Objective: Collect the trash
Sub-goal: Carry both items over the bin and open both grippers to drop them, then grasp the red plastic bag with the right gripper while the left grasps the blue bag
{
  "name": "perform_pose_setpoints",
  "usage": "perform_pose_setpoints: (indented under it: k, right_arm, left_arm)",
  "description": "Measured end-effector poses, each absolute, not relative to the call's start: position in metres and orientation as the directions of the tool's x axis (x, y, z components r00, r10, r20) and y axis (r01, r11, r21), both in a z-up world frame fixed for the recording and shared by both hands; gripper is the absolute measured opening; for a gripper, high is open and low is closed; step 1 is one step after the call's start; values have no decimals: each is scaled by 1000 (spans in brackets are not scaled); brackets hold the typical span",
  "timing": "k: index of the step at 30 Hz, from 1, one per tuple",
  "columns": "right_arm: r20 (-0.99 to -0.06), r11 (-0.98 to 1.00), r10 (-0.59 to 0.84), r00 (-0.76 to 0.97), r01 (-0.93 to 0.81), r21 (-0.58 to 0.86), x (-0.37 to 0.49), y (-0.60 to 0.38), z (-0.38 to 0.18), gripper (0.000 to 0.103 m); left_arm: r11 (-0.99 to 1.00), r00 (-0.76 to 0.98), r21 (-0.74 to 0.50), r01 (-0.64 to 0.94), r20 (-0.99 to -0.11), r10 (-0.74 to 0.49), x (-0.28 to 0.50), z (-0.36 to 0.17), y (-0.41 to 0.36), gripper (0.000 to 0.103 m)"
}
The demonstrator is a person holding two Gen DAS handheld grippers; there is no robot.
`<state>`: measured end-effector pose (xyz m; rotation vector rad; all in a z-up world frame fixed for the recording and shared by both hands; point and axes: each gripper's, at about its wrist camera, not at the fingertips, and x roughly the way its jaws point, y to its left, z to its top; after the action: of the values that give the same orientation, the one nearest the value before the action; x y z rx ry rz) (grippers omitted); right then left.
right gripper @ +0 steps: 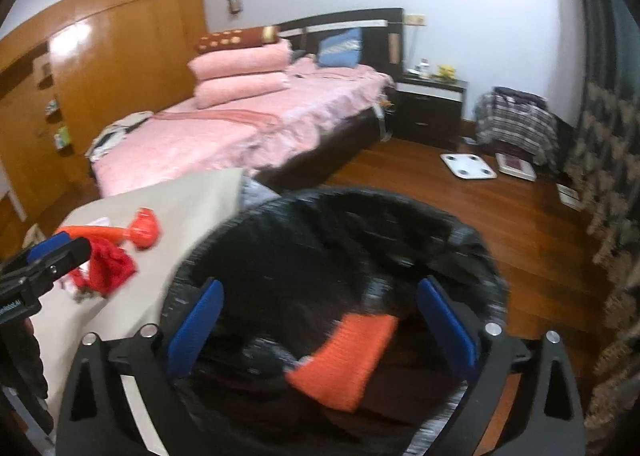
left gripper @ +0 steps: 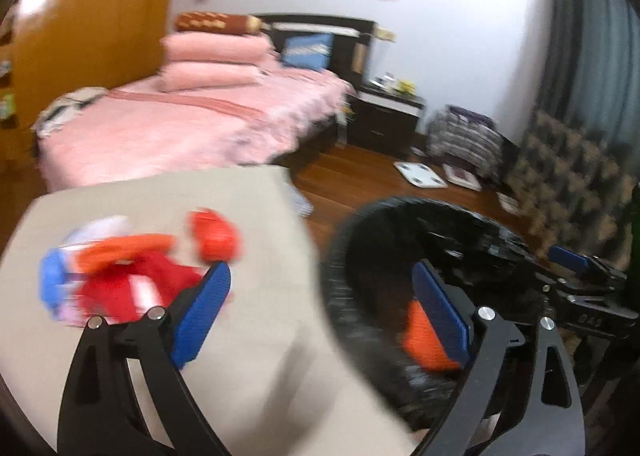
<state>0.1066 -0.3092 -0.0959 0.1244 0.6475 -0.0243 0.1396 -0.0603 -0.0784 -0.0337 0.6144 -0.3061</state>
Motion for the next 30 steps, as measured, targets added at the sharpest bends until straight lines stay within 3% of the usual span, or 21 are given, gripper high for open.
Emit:
perform_pose_setpoints:
  k: [6,14,27,30]
  right_arm:
    - [-583,988,137,801,-65,143,142,-245,-90,96]
    - [-554,979,202,808,-164,119,200,-157,-97,96]
    - [-654,975,198,730,-216,54,275,-96,-146,95]
    - [-679,972,199,707,-229,47,280,-91,-158,88]
  left_arm:
    - [997,860,-26,70,-505,-73,129,-66,21,90]
    - [981,835,-13,-196,-527,159,152,-73,133,90]
    - [962,748,-59,-266,-642,167,223,-120,195,89]
    - [962,736,-62,-265,-658,161,223,-135,198,89]
